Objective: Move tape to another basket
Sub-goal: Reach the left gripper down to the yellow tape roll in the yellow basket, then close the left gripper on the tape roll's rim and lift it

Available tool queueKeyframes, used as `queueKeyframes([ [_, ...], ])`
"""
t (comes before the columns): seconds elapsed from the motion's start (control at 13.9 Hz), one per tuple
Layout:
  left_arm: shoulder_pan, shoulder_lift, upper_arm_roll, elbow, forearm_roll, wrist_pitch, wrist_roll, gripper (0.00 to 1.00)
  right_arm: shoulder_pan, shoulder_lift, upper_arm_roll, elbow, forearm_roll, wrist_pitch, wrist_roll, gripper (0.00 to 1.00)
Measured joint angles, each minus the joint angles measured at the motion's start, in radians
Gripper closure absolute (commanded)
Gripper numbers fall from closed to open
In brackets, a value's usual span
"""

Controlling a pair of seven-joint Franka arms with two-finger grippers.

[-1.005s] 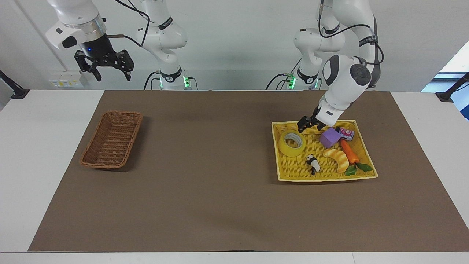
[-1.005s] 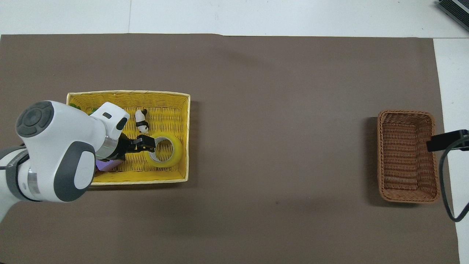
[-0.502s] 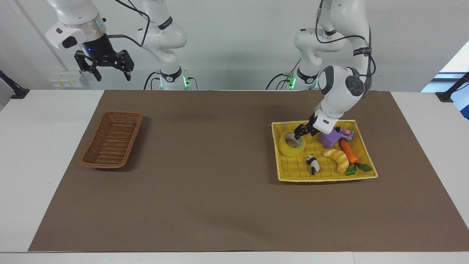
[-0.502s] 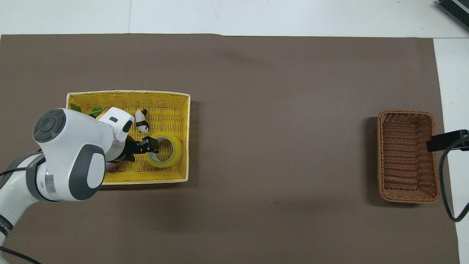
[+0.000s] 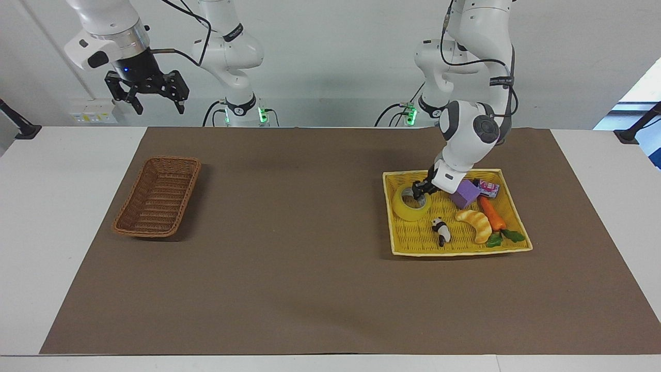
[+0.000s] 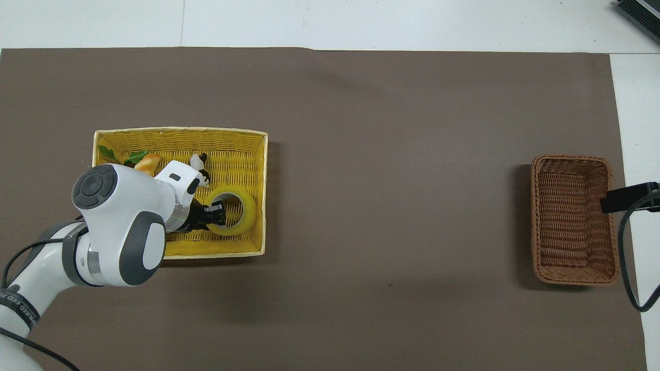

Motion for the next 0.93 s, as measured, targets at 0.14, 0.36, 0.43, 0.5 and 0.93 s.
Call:
queueKeyframes([
  [0.14, 0.0, 0.0, 0.003, 0.014, 0.0, -0.012, -0.001, 1.0, 0.0, 0.0, 0.0, 0.0, 0.0, 0.0, 0.0, 0.0],
  [0.36, 0.001, 0.0, 0.009, 0.077, 0.0, -0.087, -0.004, 1.0, 0.0, 0.0, 0.0, 0.0, 0.0, 0.0, 0.0, 0.0],
  [0.43, 0.002, 0.0, 0.011, 0.101, 0.0, -0.108, -0.005, 1.0, 0.0, 0.0, 0.0, 0.0, 0.0, 0.0, 0.0, 0.0],
  [0.5, 0.002, 0.0, 0.014, 0.128, 0.0, -0.136, -0.006, 1.0, 0.0, 0.0, 0.0, 0.0, 0.0, 0.0, 0.0, 0.0],
  [0.93, 0.026, -0.016, 0.033, 0.286, 0.007, -0.331, -0.009, 1.0, 0.0, 0.0, 0.0, 0.0, 0.0, 0.0, 0.0, 0.0],
])
